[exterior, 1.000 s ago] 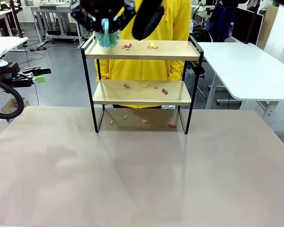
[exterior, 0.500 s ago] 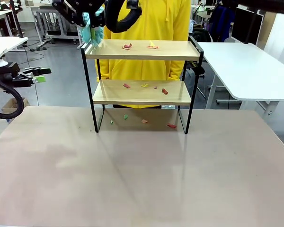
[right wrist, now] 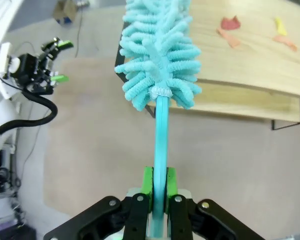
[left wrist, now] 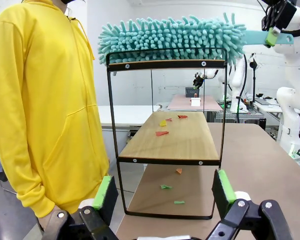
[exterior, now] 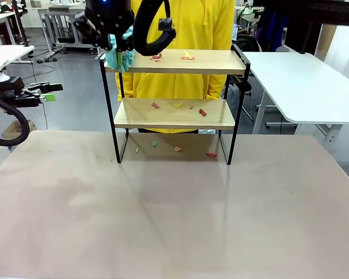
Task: Clean the shelf.
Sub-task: Clean the specific section of the Shelf indicated by the human with the Duster.
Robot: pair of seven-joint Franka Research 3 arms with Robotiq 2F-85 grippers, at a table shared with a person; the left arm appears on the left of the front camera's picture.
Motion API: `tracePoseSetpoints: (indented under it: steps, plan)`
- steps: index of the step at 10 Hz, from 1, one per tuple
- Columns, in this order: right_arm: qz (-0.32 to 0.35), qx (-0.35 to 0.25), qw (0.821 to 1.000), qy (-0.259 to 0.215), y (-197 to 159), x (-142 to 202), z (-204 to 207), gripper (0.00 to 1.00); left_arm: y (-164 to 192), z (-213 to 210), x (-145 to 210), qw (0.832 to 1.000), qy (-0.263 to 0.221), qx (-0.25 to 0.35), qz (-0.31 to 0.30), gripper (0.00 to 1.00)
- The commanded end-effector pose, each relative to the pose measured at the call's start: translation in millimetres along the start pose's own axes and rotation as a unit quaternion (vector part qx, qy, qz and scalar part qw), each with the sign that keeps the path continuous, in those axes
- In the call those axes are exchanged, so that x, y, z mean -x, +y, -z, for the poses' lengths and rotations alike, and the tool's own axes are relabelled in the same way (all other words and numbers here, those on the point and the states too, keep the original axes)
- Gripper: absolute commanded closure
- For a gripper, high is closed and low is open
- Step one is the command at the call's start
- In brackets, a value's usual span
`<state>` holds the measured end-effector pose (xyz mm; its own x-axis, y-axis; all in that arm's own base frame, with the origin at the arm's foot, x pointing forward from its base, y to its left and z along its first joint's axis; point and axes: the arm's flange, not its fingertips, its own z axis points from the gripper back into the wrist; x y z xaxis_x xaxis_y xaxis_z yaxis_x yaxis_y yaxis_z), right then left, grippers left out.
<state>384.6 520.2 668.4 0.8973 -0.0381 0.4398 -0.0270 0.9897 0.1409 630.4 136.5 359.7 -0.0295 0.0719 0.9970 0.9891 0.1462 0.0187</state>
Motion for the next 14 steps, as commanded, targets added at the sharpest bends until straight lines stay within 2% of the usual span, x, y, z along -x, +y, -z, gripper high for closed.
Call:
tracePoseSetpoints:
  steps: [1,2,6,11,14]
  plan:
    - [0.023,-0.019,1.000,-0.001,-12.2,7.4,-1.9,0.87,-1.7,0.2,-3.8,1.000,-0.001,0.001,0.007,0.00]
    - [0.000,0.000,1.000,0.000,0.0,0.0,0.0,0.87,-1.7,0.2,-3.8,1.000,-0.001,0.001,0.007,0.00]
    - [0.002,-0.005,1.000,0.005,-1.0,0.5,3.1,0.87,-1.7,0.2,-3.8,1.000,-0.001,0.001,0.007,0.00]
    - [0.061,0.010,0.995,0.078,-136.3,-0.1,-17.8,0.87,-1.7,0.2,-3.8,1.000,-0.001,0.001,0.007,0.00]
    - [0.099,0.029,0.991,0.084,-222.3,7.0,-31.9,0.87,-1.7,0.2,-3.8,1.000,-0.001,0.001,0.007,0.00]
